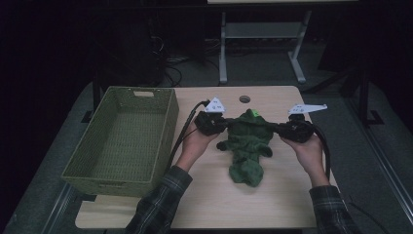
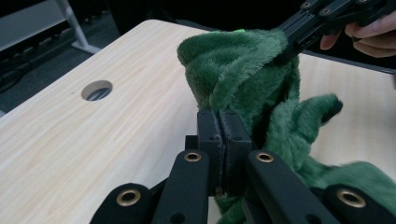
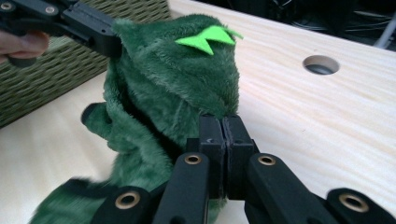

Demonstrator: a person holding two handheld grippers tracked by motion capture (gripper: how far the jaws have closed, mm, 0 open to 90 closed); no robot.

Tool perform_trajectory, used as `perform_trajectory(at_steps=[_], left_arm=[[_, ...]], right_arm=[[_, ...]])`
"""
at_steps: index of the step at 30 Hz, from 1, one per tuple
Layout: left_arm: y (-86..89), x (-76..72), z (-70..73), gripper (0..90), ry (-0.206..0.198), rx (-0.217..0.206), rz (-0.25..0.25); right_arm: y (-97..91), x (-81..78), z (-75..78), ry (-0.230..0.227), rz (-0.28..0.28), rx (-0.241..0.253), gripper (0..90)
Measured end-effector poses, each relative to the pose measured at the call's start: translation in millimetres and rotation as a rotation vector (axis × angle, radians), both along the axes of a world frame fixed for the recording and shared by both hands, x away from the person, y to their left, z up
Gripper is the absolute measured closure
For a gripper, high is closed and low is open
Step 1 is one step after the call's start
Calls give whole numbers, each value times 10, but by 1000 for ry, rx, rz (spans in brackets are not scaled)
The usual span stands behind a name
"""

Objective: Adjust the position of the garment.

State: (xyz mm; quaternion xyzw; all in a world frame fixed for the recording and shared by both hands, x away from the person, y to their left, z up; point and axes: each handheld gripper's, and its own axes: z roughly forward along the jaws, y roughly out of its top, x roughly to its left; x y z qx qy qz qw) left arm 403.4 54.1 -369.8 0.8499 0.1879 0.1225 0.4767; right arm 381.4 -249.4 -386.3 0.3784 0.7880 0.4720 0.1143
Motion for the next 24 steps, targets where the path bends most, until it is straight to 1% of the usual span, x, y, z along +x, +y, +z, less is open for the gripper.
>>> perform_trajectory(at_steps=[1,2,3,5,6,7,8,9,10,11,12,14,15,16,17,20,21,22,23,24], left_arm=[[25,-83,4,884,0,-9,-10],[37,-112,6,884,-6,-8,-15],[51,-151,7,884,-8,-6,-20],[76,-236,-9,883,-5,-9,-31],[76,-236,-9,884,-5,-9,-31],[91,-298,-24,884,-4,-9,-43],[91,-298,-24,883,-4,-9,-43],[117,-366,-32,883,0,-16,-54],[134,-398,-33,883,3,-20,-62],[147,-436,-36,883,-2,-23,-69],[147,-436,-36,882,-2,-23,-69],[161,-502,-47,882,-11,-21,-80],[165,-535,-54,882,-16,-15,-85],[167,-567,-65,882,-17,-18,-90],[173,-625,-85,882,-20,-17,-104],[183,-721,-152,881,-19,-30,-126],[184,-759,-186,881,-22,-30,-134],[183,-807,-235,881,-10,-33,-146],[183,-807,-235,881,-10,-33,-146],[182,-825,-255,881,-7,-35,-153]], right_arm=[[9,-89,-3,-11,15,-5,885],[12,-137,-5,-13,19,-7,885],[14,-167,-8,-4,27,-6,884],[26,-252,-21,-10,36,-9,883],[36,-305,-30,-12,44,-10,884],[44,-330,-35,-5,50,-14,883],[44,-330,-35,-5,50,-14,883],[61,-405,-36,-8,59,-20,883],[63,-445,-37,-16,60,-17,883],[65,-481,-40,-17,65,-14,883],[65,-481,-40,-17,65,-14,883],[76,-554,-49,-17,73,-15,883],[83,-628,-59,-33,74,-12,883],[83,-628,-59,-33,74,-12,883],[94,-701,-72,-30,80,-16,883],[97,-807,-112,-46,90,-22,883],[93,-842,-132,-40,94,-21,883],[83,-886,-159,-44,101,-20,883],[83,-886,-159,-44,101,-20,883],[68,-943,-200,-36,112,-8,883]])
